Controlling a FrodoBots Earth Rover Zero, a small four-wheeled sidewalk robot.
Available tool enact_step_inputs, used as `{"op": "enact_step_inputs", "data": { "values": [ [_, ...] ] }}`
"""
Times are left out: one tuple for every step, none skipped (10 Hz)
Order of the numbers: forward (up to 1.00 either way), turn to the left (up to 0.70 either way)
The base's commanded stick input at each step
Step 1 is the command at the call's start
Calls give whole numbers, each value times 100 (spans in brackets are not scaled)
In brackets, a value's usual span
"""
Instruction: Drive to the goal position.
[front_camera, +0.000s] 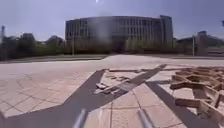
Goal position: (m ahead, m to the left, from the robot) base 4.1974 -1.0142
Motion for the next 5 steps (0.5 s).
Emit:
{"op": "enact_step_inputs", "data": {
  "values": [
    [70,-34],
    [70,-34],
    [70,-34],
    [70,-21],
    [70,-3]
  ]
}}
